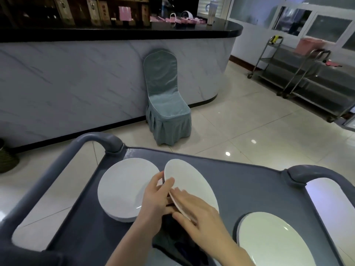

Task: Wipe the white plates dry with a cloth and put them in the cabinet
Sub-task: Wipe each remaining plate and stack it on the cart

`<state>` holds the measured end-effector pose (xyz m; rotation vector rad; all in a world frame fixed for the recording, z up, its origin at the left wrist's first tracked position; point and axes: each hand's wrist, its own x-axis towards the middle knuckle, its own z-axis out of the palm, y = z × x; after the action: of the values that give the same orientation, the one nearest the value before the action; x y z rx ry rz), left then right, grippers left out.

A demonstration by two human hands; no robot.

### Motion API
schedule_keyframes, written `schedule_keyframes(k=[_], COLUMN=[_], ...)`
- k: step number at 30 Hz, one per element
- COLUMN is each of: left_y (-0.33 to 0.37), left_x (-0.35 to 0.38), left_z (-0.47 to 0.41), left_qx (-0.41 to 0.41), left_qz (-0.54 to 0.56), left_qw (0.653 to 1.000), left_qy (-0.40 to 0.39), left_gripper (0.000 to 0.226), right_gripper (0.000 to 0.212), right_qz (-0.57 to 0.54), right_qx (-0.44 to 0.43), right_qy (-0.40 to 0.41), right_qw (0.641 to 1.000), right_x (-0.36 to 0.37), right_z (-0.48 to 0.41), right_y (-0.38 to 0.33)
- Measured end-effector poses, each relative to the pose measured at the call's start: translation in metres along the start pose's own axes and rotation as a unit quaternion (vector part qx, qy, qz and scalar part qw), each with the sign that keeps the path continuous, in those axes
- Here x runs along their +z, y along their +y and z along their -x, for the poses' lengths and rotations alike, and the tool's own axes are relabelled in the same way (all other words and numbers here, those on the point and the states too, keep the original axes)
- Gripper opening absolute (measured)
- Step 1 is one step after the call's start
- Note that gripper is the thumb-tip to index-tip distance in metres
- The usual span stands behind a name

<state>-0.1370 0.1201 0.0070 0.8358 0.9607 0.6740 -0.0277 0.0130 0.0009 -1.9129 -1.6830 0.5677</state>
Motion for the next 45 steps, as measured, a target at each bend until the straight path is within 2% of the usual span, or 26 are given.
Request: schedule_keyframes(k=[2, 5, 7, 10, 12, 14, 21, 26, 37, 40, 43, 45], left_y=[-0.003, -0.005, -0.004, -0.004, -0.007, -0.008, -0.021, -0.033, -0.039, -0.039, -0.035, -0.033], left_x=[-0.020, -0.052, -0.073, -0.097, -0.108, -0.118, -0.148, -0.164, -0.177, -0.179, -0.177, -0.169], left_z=[-0.007, -0.021, -0.029, -0.036, -0.039, -0.040, -0.052, -0.063, -0.070, -0.070, -0.066, -0.058], left_qx=[-0.001, -0.005, -0.011, -0.007, 0.028, 0.081, 0.177, 0.150, 0.135, 0.132, 0.159, 0.234], left_qz=[0.014, 0.004, 0.011, -0.005, -0.062, -0.132, -0.297, -0.317, -0.298, -0.292, -0.323, -0.349], left_qw=[0.999, 0.997, 0.996, 0.994, 0.991, 0.980, 0.911, 0.900, 0.916, 0.921, 0.897, 0.866], left_qy=[0.028, 0.075, 0.091, 0.106, 0.113, 0.123, 0.224, 0.258, 0.231, 0.220, 0.255, 0.272], left_gripper=[0.027, 0.026, 0.026, 0.030, 0.035, 0.037, 0.038, 0.050, 0.054, 0.054, 0.052, 0.049], right_gripper=[0.041, 0.047, 0.051, 0.032, 0.029, 0.036, 0.042, 0.044, 0.042, 0.041, 0.039, 0.032], right_qz=[-0.061, -0.062, -0.100, -0.202, -0.218, -0.240, -0.273, -0.268, -0.226, -0.239, -0.274, -0.287], right_qx=[0.037, 0.143, 0.238, 0.291, 0.296, 0.289, 0.312, 0.304, 0.271, 0.274, 0.275, 0.279], right_qy=[-0.004, 0.119, 0.156, 0.164, 0.177, 0.196, 0.218, 0.224, 0.184, 0.168, 0.147, 0.147], right_qw=[0.997, 0.981, 0.953, 0.921, 0.913, 0.906, 0.883, 0.886, 0.917, 0.916, 0.910, 0.904], right_x=[0.008, 0.017, 0.024, 0.045, 0.060, 0.075, 0.108, 0.116, 0.127, 0.125, 0.117, 0.105], right_z=[-0.011, -0.027, -0.037, -0.050, -0.057, -0.063, -0.087, -0.100, -0.110, -0.106, -0.102, -0.096], right_y=[0.003, 0.014, 0.021, 0.025, 0.020, 0.015, 0.003, 0.005, 0.008, 0.010, 0.013, 0.016])
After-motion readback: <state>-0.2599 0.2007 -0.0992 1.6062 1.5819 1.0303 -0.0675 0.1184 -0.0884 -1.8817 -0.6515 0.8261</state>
